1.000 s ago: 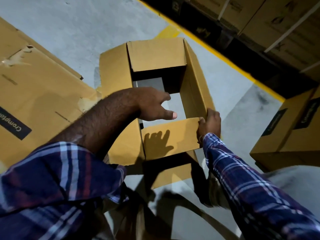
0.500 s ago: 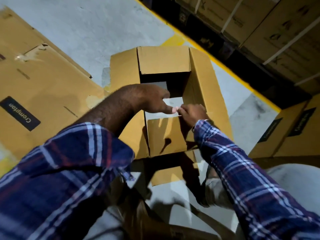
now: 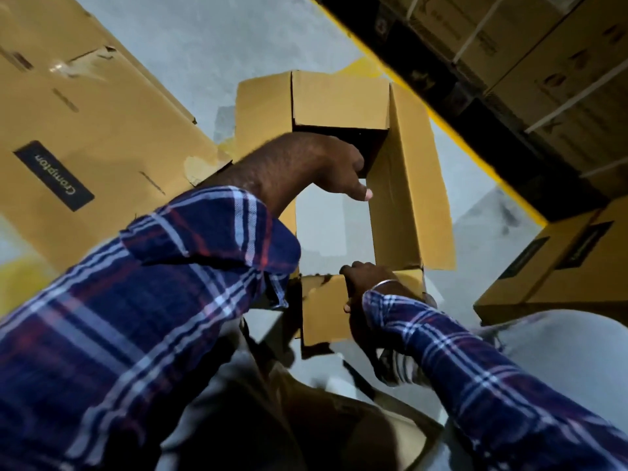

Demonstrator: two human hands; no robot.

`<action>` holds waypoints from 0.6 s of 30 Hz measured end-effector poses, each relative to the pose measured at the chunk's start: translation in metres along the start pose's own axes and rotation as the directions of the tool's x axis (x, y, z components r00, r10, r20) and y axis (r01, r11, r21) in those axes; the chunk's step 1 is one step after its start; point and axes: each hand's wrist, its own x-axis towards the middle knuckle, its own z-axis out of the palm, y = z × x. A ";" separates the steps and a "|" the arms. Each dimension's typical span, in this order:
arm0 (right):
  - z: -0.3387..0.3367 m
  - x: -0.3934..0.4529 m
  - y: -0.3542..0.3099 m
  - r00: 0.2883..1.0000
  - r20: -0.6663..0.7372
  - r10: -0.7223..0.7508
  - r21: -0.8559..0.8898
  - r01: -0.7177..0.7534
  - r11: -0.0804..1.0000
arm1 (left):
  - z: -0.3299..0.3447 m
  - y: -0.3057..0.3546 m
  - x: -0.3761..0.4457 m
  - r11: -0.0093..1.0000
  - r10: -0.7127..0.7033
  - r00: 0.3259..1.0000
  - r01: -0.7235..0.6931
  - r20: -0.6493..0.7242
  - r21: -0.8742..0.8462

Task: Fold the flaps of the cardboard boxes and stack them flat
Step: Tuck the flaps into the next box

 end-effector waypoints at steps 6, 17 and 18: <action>0.007 0.016 -0.013 0.980 -0.187 0.060 -0.030 -0.067 0.997 | -0.001 -0.004 0.007 1.000 0.020 1.000 -0.020 -0.006 0.008; 0.009 0.020 -0.011 0.989 -0.148 0.025 0.007 -0.025 1.000 | -0.002 -0.003 0.012 0.998 0.039 0.999 -0.040 0.007 0.051; 0.011 0.018 -0.009 0.992 -0.128 0.001 -0.007 -0.002 1.000 | -0.002 -0.003 0.011 0.998 0.041 0.999 -0.042 0.010 0.052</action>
